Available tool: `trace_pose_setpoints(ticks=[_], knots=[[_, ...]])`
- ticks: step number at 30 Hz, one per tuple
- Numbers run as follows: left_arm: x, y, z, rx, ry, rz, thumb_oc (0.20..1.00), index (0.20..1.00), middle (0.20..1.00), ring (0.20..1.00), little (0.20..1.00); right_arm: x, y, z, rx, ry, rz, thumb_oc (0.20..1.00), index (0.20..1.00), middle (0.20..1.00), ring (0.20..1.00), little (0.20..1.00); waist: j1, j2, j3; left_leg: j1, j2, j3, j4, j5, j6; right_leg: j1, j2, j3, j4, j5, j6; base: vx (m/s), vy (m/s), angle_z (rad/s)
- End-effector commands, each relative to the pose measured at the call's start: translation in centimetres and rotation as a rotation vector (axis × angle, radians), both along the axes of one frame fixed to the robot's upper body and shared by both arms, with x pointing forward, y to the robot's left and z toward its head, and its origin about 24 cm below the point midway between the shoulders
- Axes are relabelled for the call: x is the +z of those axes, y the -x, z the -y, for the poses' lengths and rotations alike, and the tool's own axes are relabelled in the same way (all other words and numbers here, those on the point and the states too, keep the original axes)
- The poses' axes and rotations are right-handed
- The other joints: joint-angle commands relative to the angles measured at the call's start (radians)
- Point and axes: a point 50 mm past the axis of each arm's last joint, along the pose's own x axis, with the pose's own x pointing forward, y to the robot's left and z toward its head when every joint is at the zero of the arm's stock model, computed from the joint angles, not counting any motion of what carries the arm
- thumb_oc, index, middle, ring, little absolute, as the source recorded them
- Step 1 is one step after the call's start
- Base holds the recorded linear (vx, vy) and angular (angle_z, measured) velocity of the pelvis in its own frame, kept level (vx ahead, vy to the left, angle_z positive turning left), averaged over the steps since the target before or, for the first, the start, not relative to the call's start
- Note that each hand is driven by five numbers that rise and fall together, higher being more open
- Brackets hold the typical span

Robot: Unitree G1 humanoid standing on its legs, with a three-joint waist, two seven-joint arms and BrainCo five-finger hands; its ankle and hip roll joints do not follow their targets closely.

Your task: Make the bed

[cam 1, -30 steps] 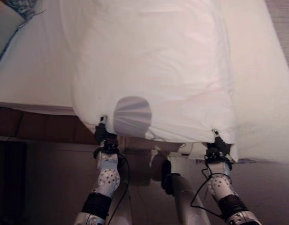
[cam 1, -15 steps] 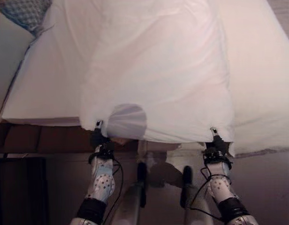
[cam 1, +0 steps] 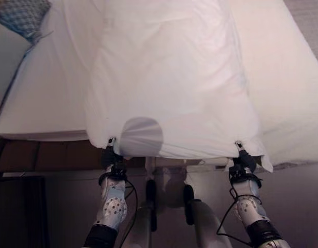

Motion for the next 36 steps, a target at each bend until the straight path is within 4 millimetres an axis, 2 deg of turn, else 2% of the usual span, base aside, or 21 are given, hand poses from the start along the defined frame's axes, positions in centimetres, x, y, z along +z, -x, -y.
trace_pose_setpoints(ticks=[1,2,4,6,7,8,9,12,14,16,18,19,21,22,23,24,27,28,29,33,36], knots=[[2.4,0.7,-3.1,0.149,-0.016,0.14,0.2,0.2,0.2,0.2,0.2,2.6,0.5,3.5,-0.121,0.106,0.106,0.2,0.2,0.2,0.2,0.2,-0.017,-0.03,-0.021,-0.003,0.007,-0.008,0.123,-0.103,0.038,0.066,0.01,0.027,-0.222,0.171,0.088,0.05,0.048,-0.08],[2.4,0.8,-3.1,0.153,-0.018,0.141,0.2,0.2,0.2,0.2,0.2,2.7,0.4,3.4,-0.115,0.102,0.108,0.2,0.2,0.2,0.2,0.2,-0.012,-0.035,-0.029,0.009,0.034,-0.034,0.066,-0.092,0.043,0.061,0.005,0.03,-0.218,0.166,0.09,0.06,0.088,-0.18],[2.9,0.8,-3.4,0.17,-0.034,0.154,0.2,0.2,0.2,0.2,0.2,2.7,0.3,3.2,-0.116,0.105,0.107,0.2,0.2,0.2,0.2,0.2,-0.004,-0.04,-0.032,0.011,0.112,-0.102,-0.051,-0.012,0.037,0.036,-0.001,0.037,-0.193,0.159,0.094,0.04,0.15,-0.2],[3.2,0.4,-3.3,0.175,-0.045,0.157,0.2,0.2,0.2,0.2,0.2,2.7,0.2,3.4,-0.144,0.105,0.097,0.2,0.2,0.2,0.2,0.2,-0.01,-0.027,-0.032,0.033,0.177,-0.084,-0.158,0.055,0.02,0.033,-0.023,0.026,-0.184,0.143,0.105,0.06,0.268,-0.06],[3.2,0.3,-3.2,0.165,-0.053,0.16,0.2,0.2,0.2,0.2,0.2,2.6,0.0,3.3,-0.135,0.107,0.092,0.2,0.2,0.2,0.2,0.2,-0.007,-0.02,-0.031,0.058,0.181,-0.07,-0.175,0.038,0.019,0.032,-0.027,0.02,-0.178,0.145,0.112,0.04,0.517,0.07],[3.5,0.2,-3.3,0.167,-0.079,0.165,0.2,0.2,0.2,0.2,0.2,2.8,-0.2,3.0,-0.132,0.108,0.093,0.2,0.2,0.2,0.2,0.2,-0.003,-0.013,-0.018,0.048,0.15,-0.06,-0.155,0.009,0.013,0.029,-0.071,0.025,-0.201,0.177,0.147,0.0,0.394,0.05],[3.5,0.2,-3.3,0.167,-0.08,0.165,0.2,0.2,0.2,0.2,0.2,2.8,-0.2,3.0,-0.132,0.108,0.093,0.2,0.2,0.2,0.2,0.2,-0.004,-0.013,-0.02,0.043,0.149,-0.061,-0.154,0.011,0.013,0.026,-0.071,0.024,-0.203,0.18,0.147,-0.01,0.443,0.01],[3.6,0.2,-4.0,0.189,-0.132,0.157,0.2,0.2,0.2,0.2,0.2,2.6,-0.2,3.3,-0.145,0.131,0.064,0.2,0.2,0.2,0.2,0.2,-0.005,-0.012,0.0,-0.009,0.051,-0.023,-0.005,-0.081,0.029,0.074,-0.172,0.037,-0.292,0.256,0.19,0.07,0.429,0.2],[2.8,1.1,-4.6,0.184,-0.214,0.115,0.2,0.2,0.2,0.2,0.2,2.2,0.0,3.5,-0.129,0.182,0.025,0.2,0.2,0.2,0.2,0.2,-0.002,-0.002,-0.011,-0.022,0.0,0.006,0.045,-0.127,0.055,0.103,-0.238,0.052,-0.362,0.331,0.195,0.13,0.52,0.3],[2.3,1.3,-4.8,0.177,-0.243,0.089,0.2,0.2,0.2,0.2,0.2,1.9,0.0,3.7,-0.12,0.205,0.006,0.2,0.2,0.2,0.2,0.2,0.003,0.004,-0.012,-0.019,-0.012,0.011,0.06,-0.14,0.065,0.108,-0.248,0.049,-0.37,0.339,0.189,0.07,0.255,-0.05],[1.4,1.8,-5.0,0.174,-0.295,0.034,0.2,0.2,0.2,0.2,0.2,1.4,-0.1,3.5,-0.098,0.219,-0.024,0.2,0.2,0.2,0.2,0.2,0.009,0.008,-0.012,-0.012,-0.016,0.018,0.053,-0.141,0.076,0.092,-0.223,0.035,-0.342,0.323,0.177,0.05,0.225,-0.09],[0.6,1.9,-5.4,0.192,-0.332,-0.022,0.2,0.2,0.2,0.2,0.2,0.7,-0.2,3.1,-0.069,0.224,-0.057,0.2,0.2,0.2,0.2,0.2,0.012,0.002,-0.006,0.01,-0.024,0.025,0.029,-0.137,0.074,0.059,-0.168,0.021,-0.294,0.279,0.164,0.03,0.202,-0.12],[-0.3,2.0,-5.4,0.199,-0.307,-0.068,0.2,0.2,0.2,0.2,0.2,0.2,0.0,3.0,-0.058,0.226,-0.081,0.2,0.2,0.2,0.2,0.2,0.013,-0.001,-0.007,0.015,-0.026,0.028,0.021,-0.132,0.07,0.065,-0.169,0.002,-0.318,0.278,0.164,0.01,0.023,-0.2],[-0.9,2.1,-5.0,0.199,-0.28,-0.092,0.2,0.2,0.2,0.2,0.2,-0.6,0.3,3.0,-0.059,0.215,-0.115,0.2,0.2,0.2,0.2,0.2,0.009,-0.003,-0.003,0.013,-0.031,0.023,0.019,-0.129,0.07,0.067,-0.166,0.021,-0.319,0.276,0.165,-0.01,-0.02,-0.26],[-1.4,2.0,-5.0,0.205,-0.296,-0.123,0.2,0.2,0.2,0.2,0.2,-1.6,0.4,2.9,-0.057,0.209,-0.164,0.2,0.2,0.2,0.2,0.2,0.02,-0.002,0.006,0.015,-0.022,0.035,0.019,-0.128,0.066,0.06,-0.173,-0.003,-0.311,0.282,0.17,-0.03,-0.089,-0.28],[-3.1,2.3,-4.9,0.229,-0.235,-0.205,0.2,0.2,0.2,0.2,0.2,-2.8,1.1,3.0,-0.07,0.198,-0.231,0.2,0.2,0.2,0.2,0.2,0.016,-0.007,0.008,0.019,-0.013,0.037,0.013,-0.123,0.062,0.057,-0.165,-0.006,-0.302,0.275,0.172,-0.03,-0.073,-0.24],[-4.5,2.4,-5.0,0.246,-0.236,-0.284,0.2,0.2,0.2,0.2,0.2,-4.6,2.0,3.0,-0.056,0.205,-0.323,0.2,0.2,0.2,0.2,0.2,0.011,-0.015,0.001,0.014,-0.002,0.039,-0.002,-0.108,0.055,0.047,-0.16,-0.014,-0.304,0.273,0.172,-0.01,-0.114,-0.06],[-6.3,2.7,-5.0,0.28,-0.19,-0.384,0.2,0.2,0.2,0.2,0.2,-6.5,3.1,3.0,-0.065,0.155,-0.409,0.2,0.2,0.2,0.2,0.2,0.005,-0.019,-0.003,0.008,0.005,0.034,-0.014,-0.092,0.047,0.045,-0.155,-0.023,-0.311,0.271,0.169,-0.01,-0.11,0.0],[-6.3,2.7,-5.0,0.28,-0.189,-0.383,0.2,0.2,0.2,0.2,0.2,-6.5,3.1,3.0,-0.064,0.155,-0.408,0.2,0.2,0.2,0.2,0.2,0.005,-0.019,-0.003,0.007,0.005,0.033,-0.014,-0.091,0.047,0.044,-0.155,-0.023,-0.311,0.271,0.169,-0.02,-0.121,0.06],[-11.0,4.3,-4.4,0.206,-0.226,-0.629,0.2,0.2,0.2,0.2,0.2,-10.3,6.0,3.4,-0.028,0.171,-0.646,0.2,0.2,0.2,0.2,0.2,-0.004,-0.022,-0.004,0.011,0.02,0.03,-0.053,-0.071,0.044,0.042,-0.144,-0.032,-0.33,0.276,0.17,-0.01,-0.044,0.03],[-12.6,5.0,-4.3,0.175,-0.254,-0.727,0.2,0.2,0.2,0.2,0.2,-11.2,6.8,3.8,-0.013,0.203,-0.729,0.2,0.2,0.2,0.2,0.2,-0.008,-0.021,-0.005,0.013,0.021,0.032,-0.063,-0.067,0.043,0.043,-0.145,-0.031,-0.338,0.282,0.172,0.0,0.0,0.0]])
